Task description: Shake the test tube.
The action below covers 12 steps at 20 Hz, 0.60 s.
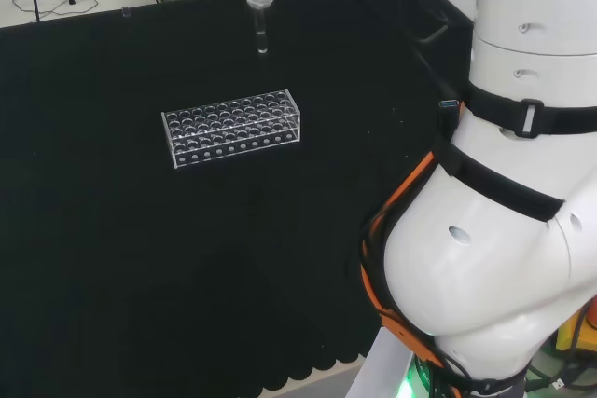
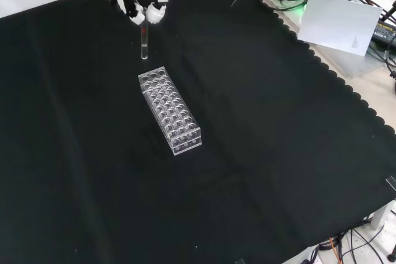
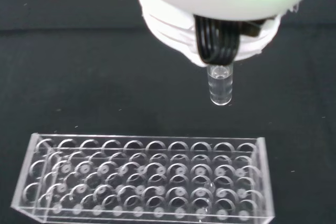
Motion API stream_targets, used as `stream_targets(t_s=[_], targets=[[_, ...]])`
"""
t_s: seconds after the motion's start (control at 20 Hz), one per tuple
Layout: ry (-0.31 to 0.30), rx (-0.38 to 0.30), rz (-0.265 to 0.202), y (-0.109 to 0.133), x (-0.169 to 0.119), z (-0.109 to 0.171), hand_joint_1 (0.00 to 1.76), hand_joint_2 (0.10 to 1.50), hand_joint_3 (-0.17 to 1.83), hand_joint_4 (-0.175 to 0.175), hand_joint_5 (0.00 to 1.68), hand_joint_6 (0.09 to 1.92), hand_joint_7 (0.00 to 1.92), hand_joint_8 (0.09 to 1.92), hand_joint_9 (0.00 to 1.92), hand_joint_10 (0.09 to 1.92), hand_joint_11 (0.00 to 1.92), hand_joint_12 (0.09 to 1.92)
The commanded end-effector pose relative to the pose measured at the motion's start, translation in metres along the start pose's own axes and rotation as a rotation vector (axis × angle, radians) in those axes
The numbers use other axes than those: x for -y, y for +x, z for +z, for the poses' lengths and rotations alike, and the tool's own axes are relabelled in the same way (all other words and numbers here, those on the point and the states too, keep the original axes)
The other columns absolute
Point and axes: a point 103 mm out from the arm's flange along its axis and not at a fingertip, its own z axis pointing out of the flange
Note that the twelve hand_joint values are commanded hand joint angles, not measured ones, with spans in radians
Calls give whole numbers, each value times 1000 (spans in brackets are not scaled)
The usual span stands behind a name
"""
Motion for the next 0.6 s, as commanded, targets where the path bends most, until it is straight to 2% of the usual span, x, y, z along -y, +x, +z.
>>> stream_targets(t_s=[0.05,0.25,0.6], targets=[[14,-9,-63,38,-8,8,1443,527,768,-175,1384,467,1448,629,1501,128,946,1167],[27,-13,-111,62,-13,12,1443,527,768,-175,1384,466,1448,629,1502,126,946,1167],[47,-23,-164,92,-22,23,1443,527,768,-175,1384,466,1448,629,1503,124,946,1167]])
